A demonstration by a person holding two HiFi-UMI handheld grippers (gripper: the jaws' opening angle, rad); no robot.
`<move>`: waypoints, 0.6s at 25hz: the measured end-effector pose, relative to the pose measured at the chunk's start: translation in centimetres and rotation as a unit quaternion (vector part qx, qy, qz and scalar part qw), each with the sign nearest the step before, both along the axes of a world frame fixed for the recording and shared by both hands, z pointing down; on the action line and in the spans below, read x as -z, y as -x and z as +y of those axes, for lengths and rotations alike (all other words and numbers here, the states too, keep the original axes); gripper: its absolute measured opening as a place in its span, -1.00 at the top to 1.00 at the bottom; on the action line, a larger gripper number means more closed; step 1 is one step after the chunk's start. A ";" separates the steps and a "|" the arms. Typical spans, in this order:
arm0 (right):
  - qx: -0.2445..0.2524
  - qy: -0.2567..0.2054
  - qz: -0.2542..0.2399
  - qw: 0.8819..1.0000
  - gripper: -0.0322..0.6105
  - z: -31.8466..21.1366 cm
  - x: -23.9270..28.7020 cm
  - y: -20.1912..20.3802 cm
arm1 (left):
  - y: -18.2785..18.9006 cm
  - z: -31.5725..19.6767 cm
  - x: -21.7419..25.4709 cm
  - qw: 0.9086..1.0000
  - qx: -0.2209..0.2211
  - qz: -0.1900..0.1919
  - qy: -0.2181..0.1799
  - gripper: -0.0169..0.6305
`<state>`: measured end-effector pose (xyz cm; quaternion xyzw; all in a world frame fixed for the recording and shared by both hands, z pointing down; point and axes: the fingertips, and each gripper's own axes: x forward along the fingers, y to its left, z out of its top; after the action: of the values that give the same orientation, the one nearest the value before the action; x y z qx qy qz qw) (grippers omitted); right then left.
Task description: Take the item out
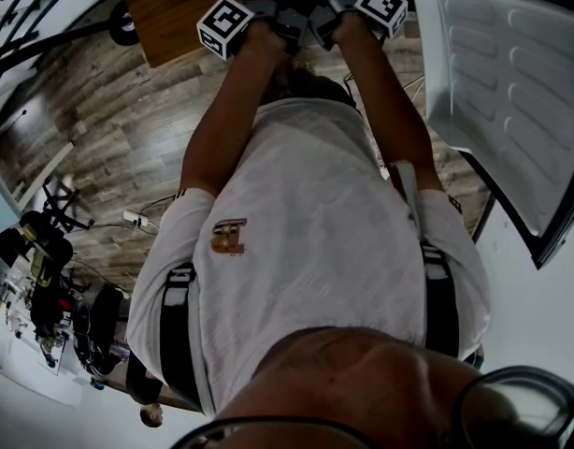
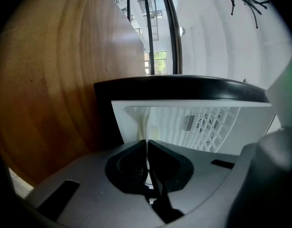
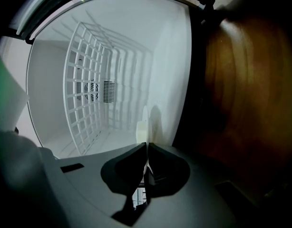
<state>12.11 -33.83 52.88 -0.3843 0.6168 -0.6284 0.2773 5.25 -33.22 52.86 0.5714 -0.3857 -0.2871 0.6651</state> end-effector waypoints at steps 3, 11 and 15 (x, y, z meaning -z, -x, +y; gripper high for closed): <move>-0.003 -0.006 -0.006 1.000 0.77 0.0 0.4 -0.1 | 0.0 0.0 0.6 1.000 -0.002 -0.001 -0.008 0.87; -0.005 -0.018 -0.005 1.000 0.78 0.0 1.5 0.0 | 0.0 -0.2 1.8 0.999 -0.010 -0.006 -0.033 0.87; -0.006 -0.018 -0.002 1.000 0.78 -0.2 2.0 0.1 | 0.3 -0.4 2.4 0.999 -0.015 -0.005 -0.041 0.87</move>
<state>11.96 -33.98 50.87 -0.3813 0.6249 -0.6169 0.2890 4.99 -33.63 50.49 0.6056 -0.3684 -0.2899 0.6431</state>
